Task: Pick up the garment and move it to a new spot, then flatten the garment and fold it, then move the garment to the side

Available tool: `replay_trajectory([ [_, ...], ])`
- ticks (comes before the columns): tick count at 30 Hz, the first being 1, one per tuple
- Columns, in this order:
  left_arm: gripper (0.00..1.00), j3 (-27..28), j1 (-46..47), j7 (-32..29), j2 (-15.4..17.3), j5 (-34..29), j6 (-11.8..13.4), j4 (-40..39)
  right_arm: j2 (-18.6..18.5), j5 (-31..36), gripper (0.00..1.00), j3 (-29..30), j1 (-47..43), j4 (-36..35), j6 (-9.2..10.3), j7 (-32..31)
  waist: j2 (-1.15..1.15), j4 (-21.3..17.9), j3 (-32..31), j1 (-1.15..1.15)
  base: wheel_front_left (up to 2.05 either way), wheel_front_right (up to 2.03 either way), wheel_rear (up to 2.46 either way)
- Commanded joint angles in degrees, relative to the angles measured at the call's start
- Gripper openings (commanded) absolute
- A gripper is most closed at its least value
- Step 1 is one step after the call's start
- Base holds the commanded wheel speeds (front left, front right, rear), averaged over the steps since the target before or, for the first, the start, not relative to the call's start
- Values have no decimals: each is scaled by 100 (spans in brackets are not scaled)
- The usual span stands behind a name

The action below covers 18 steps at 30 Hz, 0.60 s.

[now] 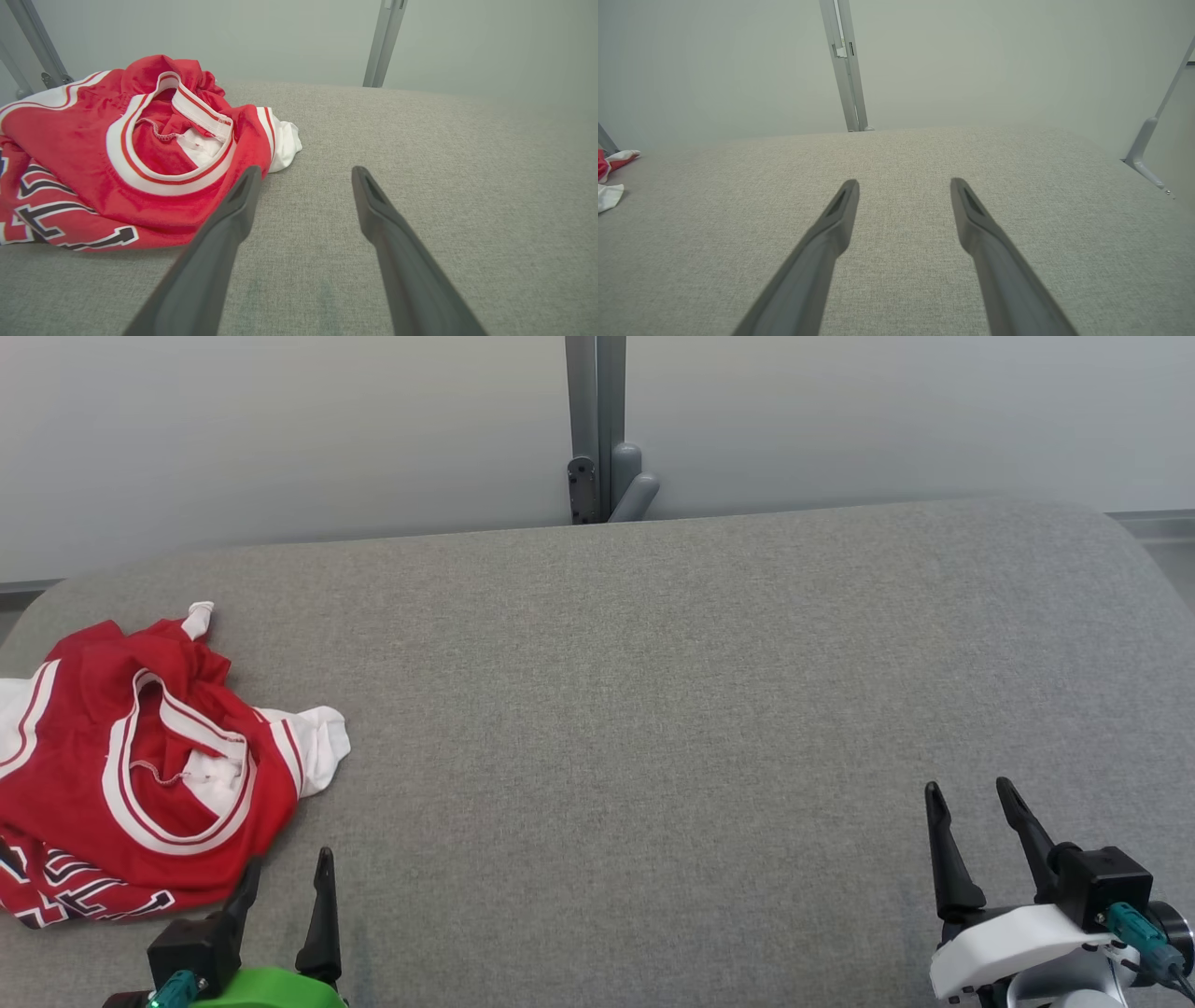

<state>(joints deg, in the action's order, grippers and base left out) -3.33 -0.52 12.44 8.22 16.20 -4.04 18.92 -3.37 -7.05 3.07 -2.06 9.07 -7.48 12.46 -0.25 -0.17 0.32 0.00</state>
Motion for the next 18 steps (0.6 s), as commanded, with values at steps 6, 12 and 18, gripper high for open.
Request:
replay_trajectory([
  [6, 100, 50, -36, 110, 11, -373, -46, 46, -4, 340, 100, 64, -96, -7, -2, 112, 22, 4, 5, 0, 0, 0, 0],
  [12, 100, 83, -67, 177, -9, -636, -55, 54, 1, 593, 100, 81, -116, -1, -2, 176, 23, 3, 0, 0, 0, 0, 0],
  [18, 100, 88, -90, 243, -41, -903, -87, 67, -1, 847, 100, 69, -139, -11, -2, 241, 24, 8, -5, 0, 0, 0, 0],
])
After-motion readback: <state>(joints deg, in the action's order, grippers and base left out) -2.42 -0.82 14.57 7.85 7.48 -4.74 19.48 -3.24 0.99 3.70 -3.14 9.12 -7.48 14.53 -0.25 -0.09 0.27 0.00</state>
